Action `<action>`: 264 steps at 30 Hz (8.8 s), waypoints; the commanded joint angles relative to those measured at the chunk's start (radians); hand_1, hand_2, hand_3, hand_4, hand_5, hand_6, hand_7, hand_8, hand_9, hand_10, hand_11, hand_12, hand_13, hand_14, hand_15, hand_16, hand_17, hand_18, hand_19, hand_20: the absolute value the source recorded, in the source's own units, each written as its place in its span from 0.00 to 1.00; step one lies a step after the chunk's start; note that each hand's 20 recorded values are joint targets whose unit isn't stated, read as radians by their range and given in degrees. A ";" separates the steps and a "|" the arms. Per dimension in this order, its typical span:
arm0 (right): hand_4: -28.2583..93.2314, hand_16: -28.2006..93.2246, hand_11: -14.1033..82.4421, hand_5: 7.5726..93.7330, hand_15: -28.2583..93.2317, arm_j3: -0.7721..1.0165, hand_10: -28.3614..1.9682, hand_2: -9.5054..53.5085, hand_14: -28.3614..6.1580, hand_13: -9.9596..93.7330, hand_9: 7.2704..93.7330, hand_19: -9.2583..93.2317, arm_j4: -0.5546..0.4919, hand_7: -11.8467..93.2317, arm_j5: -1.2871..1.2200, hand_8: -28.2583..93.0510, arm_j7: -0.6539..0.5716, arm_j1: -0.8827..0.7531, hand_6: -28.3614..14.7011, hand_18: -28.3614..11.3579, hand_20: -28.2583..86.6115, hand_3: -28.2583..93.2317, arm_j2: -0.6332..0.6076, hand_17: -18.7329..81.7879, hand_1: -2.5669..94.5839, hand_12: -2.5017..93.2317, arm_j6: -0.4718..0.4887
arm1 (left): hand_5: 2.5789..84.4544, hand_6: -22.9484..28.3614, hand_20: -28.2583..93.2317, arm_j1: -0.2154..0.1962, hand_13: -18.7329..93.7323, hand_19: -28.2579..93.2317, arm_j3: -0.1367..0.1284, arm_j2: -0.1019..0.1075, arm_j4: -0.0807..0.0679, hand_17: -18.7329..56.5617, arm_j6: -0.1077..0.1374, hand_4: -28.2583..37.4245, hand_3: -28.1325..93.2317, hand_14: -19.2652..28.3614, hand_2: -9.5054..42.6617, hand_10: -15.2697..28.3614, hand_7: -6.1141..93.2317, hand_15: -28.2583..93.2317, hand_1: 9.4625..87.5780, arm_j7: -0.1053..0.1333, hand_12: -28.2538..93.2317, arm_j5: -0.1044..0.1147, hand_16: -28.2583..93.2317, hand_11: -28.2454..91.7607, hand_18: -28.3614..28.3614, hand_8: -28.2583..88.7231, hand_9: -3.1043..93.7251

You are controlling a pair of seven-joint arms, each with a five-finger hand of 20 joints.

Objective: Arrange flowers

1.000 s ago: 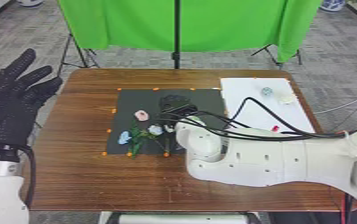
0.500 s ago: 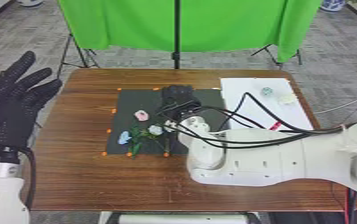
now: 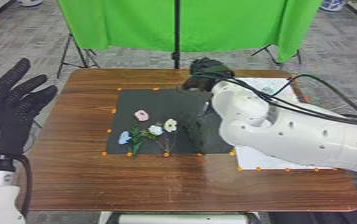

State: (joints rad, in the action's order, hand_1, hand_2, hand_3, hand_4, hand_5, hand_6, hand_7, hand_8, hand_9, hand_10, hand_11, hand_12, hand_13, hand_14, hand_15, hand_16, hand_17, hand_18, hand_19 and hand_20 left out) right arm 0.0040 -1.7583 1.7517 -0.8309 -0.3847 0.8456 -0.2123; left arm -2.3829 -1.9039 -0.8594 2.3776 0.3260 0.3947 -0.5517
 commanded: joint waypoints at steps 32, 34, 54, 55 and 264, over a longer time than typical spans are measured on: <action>0.01 0.30 0.26 0.39 0.77 0.068 0.28 0.04 0.46 0.66 0.45 0.91 0.309 0.27 -0.122 0.13 -0.071 -0.079 0.67 0.17 0.32 0.90 -0.259 0.46 0.33 0.16 0.259 | 0.36 0.58 0.33 0.010 0.37 0.70 0.067 0.022 -0.029 0.13 0.016 0.00 0.86 0.98 0.33 0.77 0.17 0.67 0.11 0.038 0.33 0.044 0.15 0.44 0.92 0.17 0.33; 0.01 0.30 0.26 0.39 0.77 0.076 0.28 0.04 0.47 0.66 0.45 0.90 0.315 0.27 -0.126 0.12 -0.072 -0.085 0.67 0.17 0.32 0.90 -0.258 0.46 0.33 0.16 0.260 | 0.36 0.58 0.33 0.012 0.37 0.70 0.070 0.021 -0.031 0.13 0.017 0.00 0.86 0.98 0.33 0.77 0.17 0.67 0.11 0.034 0.33 0.041 0.15 0.44 0.92 0.17 0.33; 0.00 0.42 0.23 0.72 0.67 0.061 0.75 0.00 0.78 0.85 0.89 0.93 0.298 0.40 -0.023 0.20 -0.028 -0.167 0.75 0.31 0.33 0.81 -0.264 0.54 0.57 0.33 0.266 | 0.36 0.58 0.33 0.031 0.37 0.70 0.082 -0.001 -0.043 0.13 0.009 0.00 0.86 0.98 0.34 0.77 0.18 0.68 0.12 0.008 0.33 0.040 0.15 0.44 0.92 0.17 0.33; 0.00 0.43 0.23 0.73 0.67 0.041 0.76 0.00 0.78 0.86 0.91 0.93 0.298 0.41 -0.009 0.20 -0.023 -0.160 0.75 0.32 0.33 0.80 -0.265 0.55 0.58 0.34 0.250 | 0.36 0.58 0.33 0.027 0.37 0.70 0.080 -0.002 -0.042 0.13 0.011 0.00 0.86 0.98 0.34 0.77 0.18 0.68 0.12 0.009 0.33 0.041 0.15 0.44 0.92 0.17 0.33; 0.00 0.31 0.29 0.46 0.82 -0.022 0.61 0.01 0.61 0.73 0.56 0.88 0.455 0.31 -0.050 0.11 0.176 0.002 0.74 0.24 0.38 0.92 -0.108 0.45 0.38 0.17 0.441 | 0.36 0.59 0.33 0.113 0.38 0.71 0.165 0.036 -0.073 0.14 -0.020 0.00 0.86 0.98 0.34 0.77 0.18 0.69 0.14 0.022 0.33 0.044 0.14 0.45 0.92 0.17 0.33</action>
State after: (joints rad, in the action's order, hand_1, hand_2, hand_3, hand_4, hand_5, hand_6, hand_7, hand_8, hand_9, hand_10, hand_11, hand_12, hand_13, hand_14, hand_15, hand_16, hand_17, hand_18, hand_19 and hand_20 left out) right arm 0.0453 -1.2761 1.6320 -0.6659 -0.3852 0.7425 0.2963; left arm -2.2633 -1.7435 -0.8172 2.3112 0.3150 0.4234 -0.5097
